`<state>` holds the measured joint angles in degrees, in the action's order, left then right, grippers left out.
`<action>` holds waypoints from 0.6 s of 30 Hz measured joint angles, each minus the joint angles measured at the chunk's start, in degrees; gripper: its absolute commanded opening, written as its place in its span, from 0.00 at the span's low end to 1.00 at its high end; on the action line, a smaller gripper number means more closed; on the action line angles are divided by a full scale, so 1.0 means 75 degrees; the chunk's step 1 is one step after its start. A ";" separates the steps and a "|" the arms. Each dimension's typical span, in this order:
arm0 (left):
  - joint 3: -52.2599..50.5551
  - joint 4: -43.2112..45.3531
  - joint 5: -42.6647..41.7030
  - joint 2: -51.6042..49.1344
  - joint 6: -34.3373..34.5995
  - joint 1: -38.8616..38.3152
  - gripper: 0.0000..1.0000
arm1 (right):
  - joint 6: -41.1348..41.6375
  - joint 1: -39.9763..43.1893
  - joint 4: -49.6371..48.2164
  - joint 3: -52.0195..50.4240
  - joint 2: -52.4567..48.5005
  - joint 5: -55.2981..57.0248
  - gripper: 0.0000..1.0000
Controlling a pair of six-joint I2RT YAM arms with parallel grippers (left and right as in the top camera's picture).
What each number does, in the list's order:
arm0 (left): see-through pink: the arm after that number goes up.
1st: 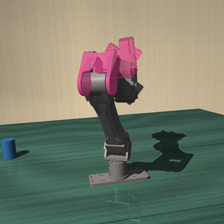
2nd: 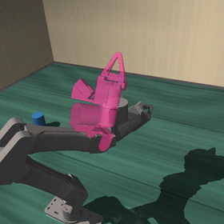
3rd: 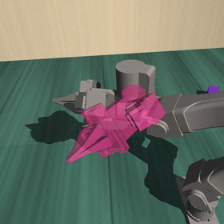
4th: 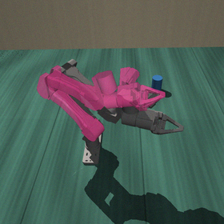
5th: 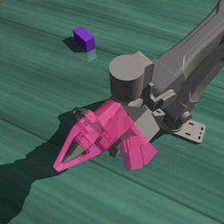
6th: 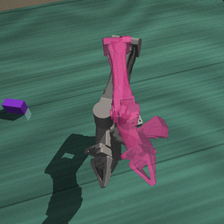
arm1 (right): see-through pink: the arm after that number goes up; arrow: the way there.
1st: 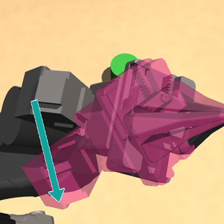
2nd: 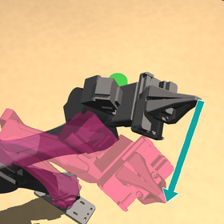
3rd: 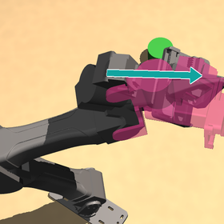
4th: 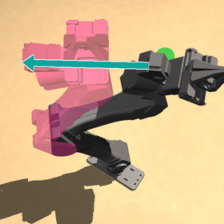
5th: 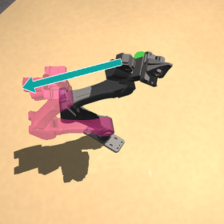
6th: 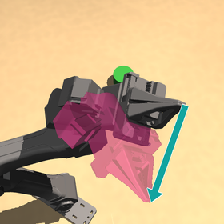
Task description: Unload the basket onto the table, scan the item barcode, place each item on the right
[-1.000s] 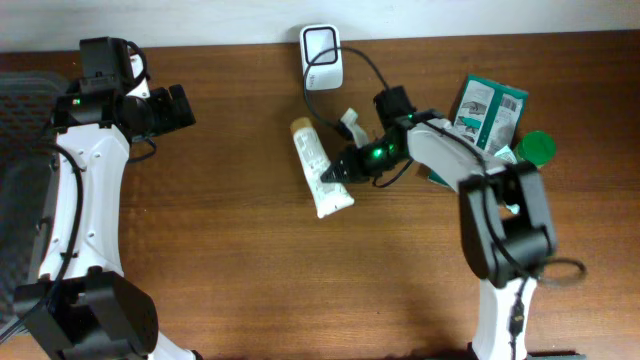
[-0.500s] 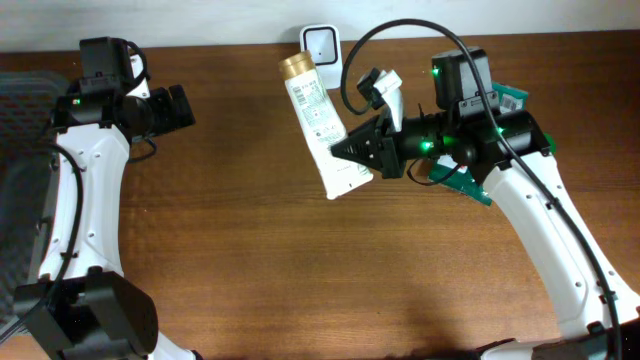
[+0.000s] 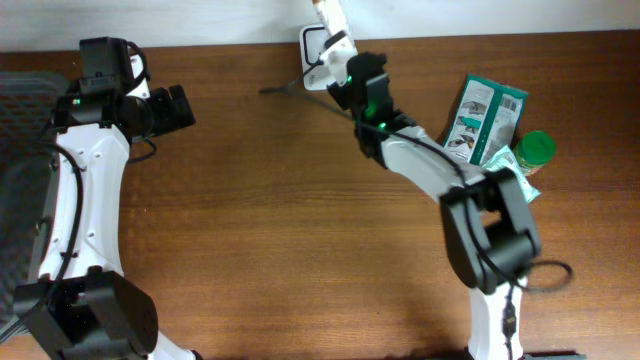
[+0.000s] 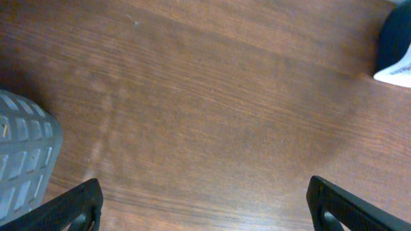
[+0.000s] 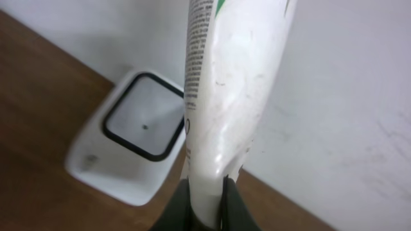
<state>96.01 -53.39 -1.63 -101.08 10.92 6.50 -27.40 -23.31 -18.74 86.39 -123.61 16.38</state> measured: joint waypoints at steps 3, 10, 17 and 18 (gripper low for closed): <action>0.0000 0.0000 -0.0003 0.0000 -0.0003 0.0000 0.99 | -0.1384 -0.0006 -0.0979 -0.0006 -0.0842 0.0761 0.04; 0.0000 0.0003 -0.0003 0.0000 -0.0003 0.0000 0.99 | -0.3448 -0.0006 -0.1309 -0.0003 -0.1314 0.1495 0.04; 0.0000 0.0003 -0.0003 0.0000 0.0000 0.0000 0.99 | -0.3687 -0.0245 -0.1250 -0.0003 -0.1314 0.1582 0.04; 0.0000 0.0003 -0.0003 0.0000 0.0000 0.0000 0.99 | -0.3689 -0.0300 -0.1285 -0.0003 -0.1314 0.1585 0.04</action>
<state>96.01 -53.36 -1.65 -101.08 10.92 6.50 -55.07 -25.56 -28.38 86.37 -133.47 28.27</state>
